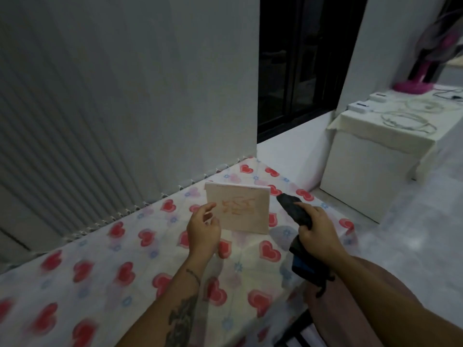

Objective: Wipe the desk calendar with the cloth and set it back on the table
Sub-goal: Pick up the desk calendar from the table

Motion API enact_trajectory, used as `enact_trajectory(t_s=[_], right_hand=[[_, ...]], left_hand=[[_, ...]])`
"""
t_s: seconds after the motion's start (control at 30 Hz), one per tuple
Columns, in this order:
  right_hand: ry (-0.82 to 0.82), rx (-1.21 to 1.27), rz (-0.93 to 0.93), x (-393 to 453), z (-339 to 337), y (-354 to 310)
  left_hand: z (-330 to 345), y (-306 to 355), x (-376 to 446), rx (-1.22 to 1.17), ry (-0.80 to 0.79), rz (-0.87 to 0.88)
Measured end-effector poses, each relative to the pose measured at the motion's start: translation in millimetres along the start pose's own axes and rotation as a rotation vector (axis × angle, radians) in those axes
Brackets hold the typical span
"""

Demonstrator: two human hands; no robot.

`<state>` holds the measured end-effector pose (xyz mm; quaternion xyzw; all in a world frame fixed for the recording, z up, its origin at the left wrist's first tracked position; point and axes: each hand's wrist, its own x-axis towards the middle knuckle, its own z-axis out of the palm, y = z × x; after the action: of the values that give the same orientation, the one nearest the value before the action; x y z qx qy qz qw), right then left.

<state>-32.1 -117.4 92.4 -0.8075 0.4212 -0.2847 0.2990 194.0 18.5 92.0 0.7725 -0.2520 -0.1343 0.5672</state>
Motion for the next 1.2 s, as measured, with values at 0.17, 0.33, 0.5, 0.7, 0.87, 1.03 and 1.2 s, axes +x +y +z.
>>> enact_trajectory(t_s=[0.17,0.33,0.5,0.7,0.87,1.03,1.2], right_hand=[[0.051,-0.02,0.009,25.7,27.1,-14.6],[0.123,-0.039,0.067,38.3,50.6,-21.4],[0.162,-0.04,0.142,48.4,68.4,-21.5],[0.205,-0.032,0.182,59.3,79.0,-20.9],[0.177,-0.074,0.15,66.9,85.1,-27.4],[0.136,-0.16,0.099,77.8,82.8,-33.9],[0.093,-0.225,0.047,82.9,69.0,-43.2]], left_hand=[[-6.4,-16.8,51.3,-0.037,-0.019,-0.019],[-0.5,-22.3,92.4,-0.104,-0.138,-0.091],[7.7,-22.1,121.2,-0.273,-0.337,-0.136],[18.1,-28.1,149.8,-0.145,-0.393,-0.036],[35.9,-26.6,154.1,-0.114,-0.353,-0.003],[37.4,-12.5,142.5,-0.187,-0.275,-0.044],[23.7,9.4,112.6,-0.402,-0.302,-0.108]])
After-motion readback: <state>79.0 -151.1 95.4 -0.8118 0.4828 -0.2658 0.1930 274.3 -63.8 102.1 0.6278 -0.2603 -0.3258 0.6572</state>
